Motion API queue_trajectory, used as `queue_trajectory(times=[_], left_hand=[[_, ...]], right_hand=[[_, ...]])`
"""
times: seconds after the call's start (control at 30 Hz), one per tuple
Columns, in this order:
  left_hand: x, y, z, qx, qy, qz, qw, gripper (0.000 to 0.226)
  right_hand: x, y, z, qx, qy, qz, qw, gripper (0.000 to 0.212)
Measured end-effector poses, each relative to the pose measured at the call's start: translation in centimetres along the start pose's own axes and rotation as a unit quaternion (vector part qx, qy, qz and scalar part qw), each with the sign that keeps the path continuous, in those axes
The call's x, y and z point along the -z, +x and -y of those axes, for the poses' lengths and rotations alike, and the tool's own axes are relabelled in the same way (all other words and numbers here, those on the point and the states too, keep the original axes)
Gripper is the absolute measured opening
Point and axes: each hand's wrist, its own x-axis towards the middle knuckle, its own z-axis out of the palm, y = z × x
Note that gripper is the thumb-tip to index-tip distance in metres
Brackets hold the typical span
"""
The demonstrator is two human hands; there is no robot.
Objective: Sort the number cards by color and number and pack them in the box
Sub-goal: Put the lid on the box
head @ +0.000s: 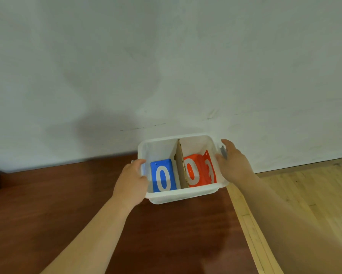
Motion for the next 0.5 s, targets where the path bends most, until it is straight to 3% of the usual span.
queue_trajectory(times=[0.23, 0.4, 0.5], left_hand=[[1.4, -7.4, 2.6, 0.023, -0.013, 0.103, 0.994, 0.086], [2.0, -10.8, 5.1, 0.067, -0.030, 0.124, 0.990, 0.103], [2.8, -12.0, 6.7, 0.094, -0.011, 0.139, 0.986, 0.093]], right_hand=[[-1.3, -5.2, -1.1, 0.010, -0.003, 0.069, 0.998, 0.055], [-2.1, -8.5, -3.4, 0.033, 0.011, 0.127, 0.991, 0.059], [-2.7, -9.9, -5.7, 0.028, -0.027, 0.198, 0.979, 0.063]])
